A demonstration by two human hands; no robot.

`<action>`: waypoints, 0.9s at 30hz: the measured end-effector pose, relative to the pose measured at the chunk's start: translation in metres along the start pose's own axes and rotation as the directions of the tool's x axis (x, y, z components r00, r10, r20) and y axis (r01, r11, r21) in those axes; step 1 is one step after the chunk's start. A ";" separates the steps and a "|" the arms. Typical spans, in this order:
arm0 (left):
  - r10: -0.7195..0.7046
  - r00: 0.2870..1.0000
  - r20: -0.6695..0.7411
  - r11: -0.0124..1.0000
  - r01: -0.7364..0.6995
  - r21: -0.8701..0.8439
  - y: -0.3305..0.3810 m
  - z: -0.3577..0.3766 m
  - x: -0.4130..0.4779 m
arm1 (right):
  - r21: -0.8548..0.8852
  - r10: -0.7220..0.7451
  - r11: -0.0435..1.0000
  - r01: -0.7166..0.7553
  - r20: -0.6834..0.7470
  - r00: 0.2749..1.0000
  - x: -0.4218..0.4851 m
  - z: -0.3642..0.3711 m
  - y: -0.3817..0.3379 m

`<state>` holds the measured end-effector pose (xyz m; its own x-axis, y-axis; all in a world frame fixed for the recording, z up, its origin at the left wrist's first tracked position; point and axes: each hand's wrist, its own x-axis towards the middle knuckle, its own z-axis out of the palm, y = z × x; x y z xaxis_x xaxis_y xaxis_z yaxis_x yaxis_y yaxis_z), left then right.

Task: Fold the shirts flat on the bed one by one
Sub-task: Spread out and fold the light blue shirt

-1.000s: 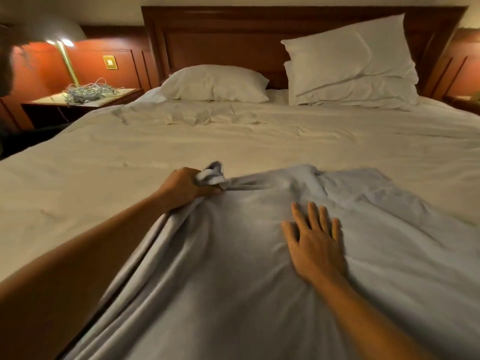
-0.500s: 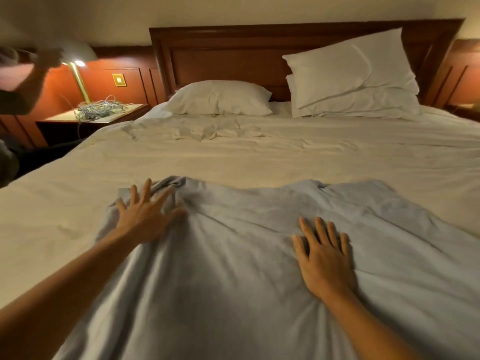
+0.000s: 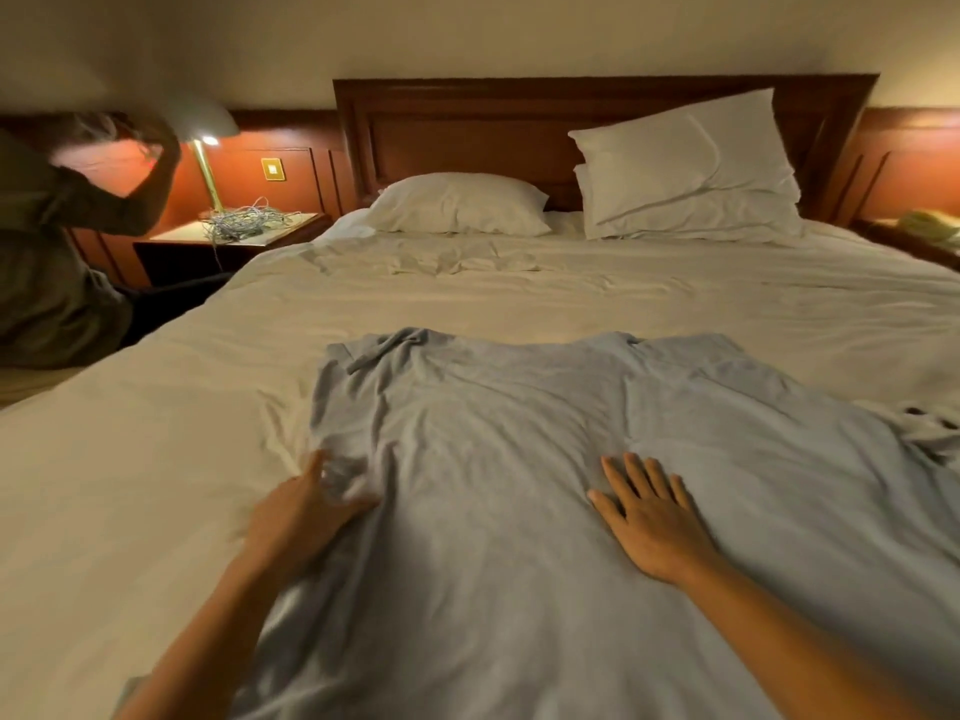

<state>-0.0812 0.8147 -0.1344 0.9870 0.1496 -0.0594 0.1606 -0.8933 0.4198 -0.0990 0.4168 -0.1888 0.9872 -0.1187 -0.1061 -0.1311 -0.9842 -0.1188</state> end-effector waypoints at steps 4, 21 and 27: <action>0.123 0.984 0.129 0.991 -0.128 0.027 -0.004 -0.013 -0.054 | -0.018 -0.034 0.999 0.034 0.020 0.999 -0.066 -0.001 -0.008; 0.081 0.997 -0.016 0.598 -0.061 -0.799 -0.033 -0.084 -0.120 | 0.021 -0.050 0.998 0.051 -0.039 0.998 -0.172 0.023 -0.002; 0.104 0.888 0.448 0.912 -0.265 0.314 -0.039 -0.115 -0.124 | 0.023 -0.051 0.998 0.053 -0.059 0.997 -0.172 0.026 0.000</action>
<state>-0.2106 0.8802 -0.0392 0.8974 -0.1499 -0.4149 -0.1121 -0.9871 0.1141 -0.2717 0.4406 -0.1960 0.9963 -0.0757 -0.0417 -0.0811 -0.9858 -0.1470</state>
